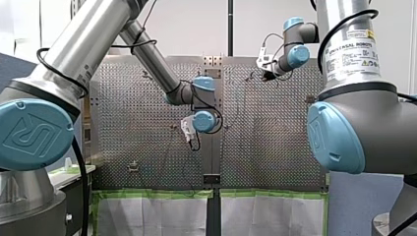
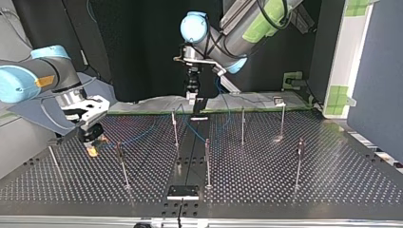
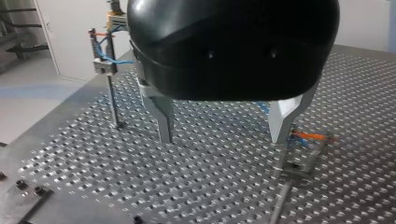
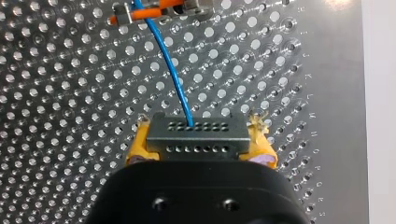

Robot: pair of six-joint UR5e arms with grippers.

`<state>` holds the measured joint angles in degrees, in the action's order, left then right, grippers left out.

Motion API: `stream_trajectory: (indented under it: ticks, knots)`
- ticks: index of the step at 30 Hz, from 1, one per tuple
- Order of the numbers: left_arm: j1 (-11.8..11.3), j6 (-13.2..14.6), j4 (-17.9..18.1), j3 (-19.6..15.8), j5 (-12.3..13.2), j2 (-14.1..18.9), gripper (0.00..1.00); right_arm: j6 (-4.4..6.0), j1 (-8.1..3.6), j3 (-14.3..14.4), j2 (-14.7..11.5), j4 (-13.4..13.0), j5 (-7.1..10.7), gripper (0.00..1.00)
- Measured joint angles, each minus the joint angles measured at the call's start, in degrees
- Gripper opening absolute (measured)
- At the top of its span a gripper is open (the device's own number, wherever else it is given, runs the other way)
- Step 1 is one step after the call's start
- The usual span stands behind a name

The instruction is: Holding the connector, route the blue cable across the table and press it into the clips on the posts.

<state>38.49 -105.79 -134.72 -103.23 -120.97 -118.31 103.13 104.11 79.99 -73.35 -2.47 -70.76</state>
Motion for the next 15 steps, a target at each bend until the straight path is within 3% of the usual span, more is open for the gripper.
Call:
stream_trajectory:
  ticks: [15]
  knots:
    - [1.79, -1.15, 7.37, -7.36, -0.88, -0.16, 1.0, -0.13, -0.01, 0.0, 0.02, -0.08, -0.38, 0.0]
